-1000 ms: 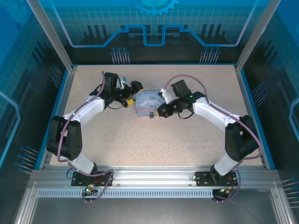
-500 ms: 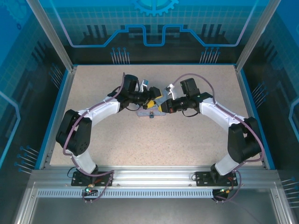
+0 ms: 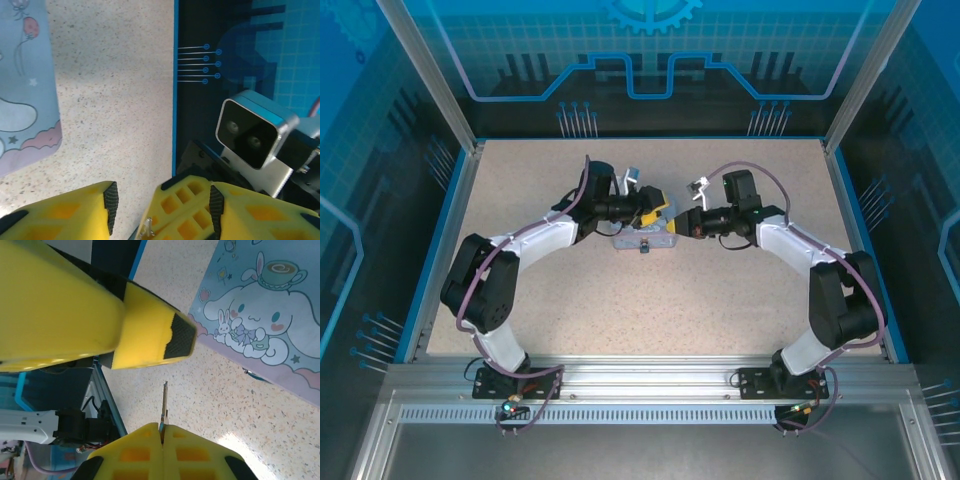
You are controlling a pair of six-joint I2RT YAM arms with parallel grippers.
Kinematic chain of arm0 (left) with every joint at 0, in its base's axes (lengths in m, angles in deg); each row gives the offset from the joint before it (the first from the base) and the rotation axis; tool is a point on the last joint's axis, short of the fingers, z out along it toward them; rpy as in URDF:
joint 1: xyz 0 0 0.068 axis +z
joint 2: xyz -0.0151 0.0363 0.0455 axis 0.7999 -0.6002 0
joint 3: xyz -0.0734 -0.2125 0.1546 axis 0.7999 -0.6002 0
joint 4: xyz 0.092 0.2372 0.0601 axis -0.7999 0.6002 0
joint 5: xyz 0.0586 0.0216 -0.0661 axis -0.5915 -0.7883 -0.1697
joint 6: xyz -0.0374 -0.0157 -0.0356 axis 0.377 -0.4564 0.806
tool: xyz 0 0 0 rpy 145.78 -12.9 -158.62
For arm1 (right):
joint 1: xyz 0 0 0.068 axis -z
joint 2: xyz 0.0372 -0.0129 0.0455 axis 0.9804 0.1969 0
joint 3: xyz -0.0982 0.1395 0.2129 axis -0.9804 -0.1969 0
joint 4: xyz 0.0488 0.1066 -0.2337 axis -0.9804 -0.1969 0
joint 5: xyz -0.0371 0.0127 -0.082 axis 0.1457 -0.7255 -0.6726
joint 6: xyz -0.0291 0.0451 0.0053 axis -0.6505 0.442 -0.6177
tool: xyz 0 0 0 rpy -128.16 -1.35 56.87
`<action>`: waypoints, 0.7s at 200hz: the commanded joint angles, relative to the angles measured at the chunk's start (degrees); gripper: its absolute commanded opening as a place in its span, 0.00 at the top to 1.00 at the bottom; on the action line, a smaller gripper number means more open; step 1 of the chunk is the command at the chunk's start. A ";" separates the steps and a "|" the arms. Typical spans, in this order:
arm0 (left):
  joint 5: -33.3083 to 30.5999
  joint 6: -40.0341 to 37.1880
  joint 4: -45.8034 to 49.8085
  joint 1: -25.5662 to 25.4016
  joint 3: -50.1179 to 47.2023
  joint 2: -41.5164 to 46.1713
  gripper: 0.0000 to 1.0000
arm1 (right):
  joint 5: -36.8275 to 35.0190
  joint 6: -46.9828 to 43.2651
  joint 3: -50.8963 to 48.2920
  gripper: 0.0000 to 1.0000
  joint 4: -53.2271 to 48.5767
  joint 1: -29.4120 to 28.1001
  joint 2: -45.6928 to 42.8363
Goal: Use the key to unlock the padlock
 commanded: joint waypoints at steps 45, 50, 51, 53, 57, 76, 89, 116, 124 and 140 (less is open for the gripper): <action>3.75 5.10 -10.75 -0.43 -2.51 -1.68 0.54 | 4.07 6.52 -1.87 1.00 8.65 1.17 -1.18; 3.85 5.31 -11.22 -0.50 -2.64 -1.70 0.55 | 4.20 6.72 -1.97 1.00 8.84 1.27 -1.15; 3.81 5.38 -11.25 -0.52 -2.64 -1.75 0.55 | 4.18 6.74 -1.98 1.00 8.82 1.24 -1.17; 3.91 5.36 -11.34 -0.53 -2.67 -1.80 0.55 | 4.16 6.81 -1.98 1.00 9.01 1.27 -1.15; 3.89 5.40 -11.45 -0.58 -2.69 -1.81 0.55 | 4.20 7.04 -2.12 1.00 9.30 1.33 -1.18; 4.33 5.26 -11.57 -0.72 -2.84 -1.96 0.56 | 4.36 7.72 -2.49 1.00 10.16 1.62 -1.18; 4.55 5.19 -11.66 -0.80 -3.00 -1.99 0.60 | 4.42 7.72 -2.65 1.00 10.21 1.68 -1.28; 4.90 4.97 -11.72 -0.98 -3.33 -2.23 0.65 | 4.46 7.80 -3.02 1.00 10.44 1.94 -1.36; 4.95 4.85 -11.68 -1.06 -3.35 -2.25 0.66 | 4.42 7.89 -3.05 1.00 10.48 2.05 -1.40; 4.99 4.78 -11.66 -1.07 -3.27 -2.34 0.67 | 4.61 7.89 -3.30 1.00 10.65 2.05 -1.57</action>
